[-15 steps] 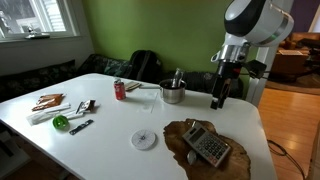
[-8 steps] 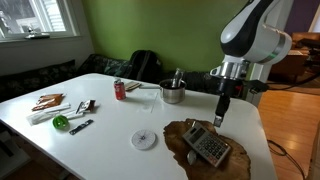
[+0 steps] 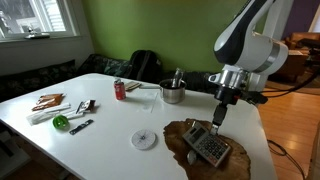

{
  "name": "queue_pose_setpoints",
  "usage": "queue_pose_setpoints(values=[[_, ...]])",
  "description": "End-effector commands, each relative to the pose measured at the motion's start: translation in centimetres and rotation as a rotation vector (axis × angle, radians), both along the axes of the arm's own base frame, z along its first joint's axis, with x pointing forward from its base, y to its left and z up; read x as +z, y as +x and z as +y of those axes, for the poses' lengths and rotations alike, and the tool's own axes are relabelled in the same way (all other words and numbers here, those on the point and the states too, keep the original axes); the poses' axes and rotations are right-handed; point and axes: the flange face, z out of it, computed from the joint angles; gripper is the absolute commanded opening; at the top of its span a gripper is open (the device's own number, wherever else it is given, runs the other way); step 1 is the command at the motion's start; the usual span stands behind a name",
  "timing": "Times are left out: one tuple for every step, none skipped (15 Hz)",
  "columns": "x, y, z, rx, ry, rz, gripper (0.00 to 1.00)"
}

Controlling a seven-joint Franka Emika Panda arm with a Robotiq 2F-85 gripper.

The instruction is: Remove the calculator from the wooden tray

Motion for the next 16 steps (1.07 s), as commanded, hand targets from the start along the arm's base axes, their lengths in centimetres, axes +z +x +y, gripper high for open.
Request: queue_pose_setpoints(values=[[-1.9, 0.2, 0.0, -0.005, 0.008, -0.007, 0.85], [-2.3, 0.3, -0.1, -0.006, 0.01, -0.007, 0.88], [-2.6, 0.4, -0.1, -0.01, 0.01, -0.007, 0.86], [-2.9, 0.6, -0.1, -0.011, 0.01, -0.012, 0.86], [-3.0, 0.8, 0.0, -0.011, 0.002, -0.02, 0.84], [-3.1, 1.2, 0.2, -0.007, -0.003, -0.031, 0.81], [-3.0, 1.6, 0.4, -0.003, -0.008, -0.045, 0.8], [-2.8, 1.9, 0.6, -0.001, -0.013, -0.056, 0.78], [-2.5, 2.4, 0.8, 0.003, -0.01, -0.07, 0.82], [-2.1, 2.7, 1.0, 0.005, -0.007, -0.084, 0.82], [-1.8, 3.0, 1.3, 0.012, 0.007, -0.093, 0.85], [-1.4, 3.3, 1.7, 0.021, 0.018, -0.1, 0.86], [-1.3, 3.5, 2.0, 0.028, 0.021, -0.108, 0.85], [-1.2, 3.6, 2.3, 0.038, 0.028, -0.112, 0.89], [-1.2, 3.7, 2.5, 0.045, 0.03, -0.112, 0.88], [-1.2, 3.7, 2.7, 0.053, 0.033, -0.11, 0.92]])
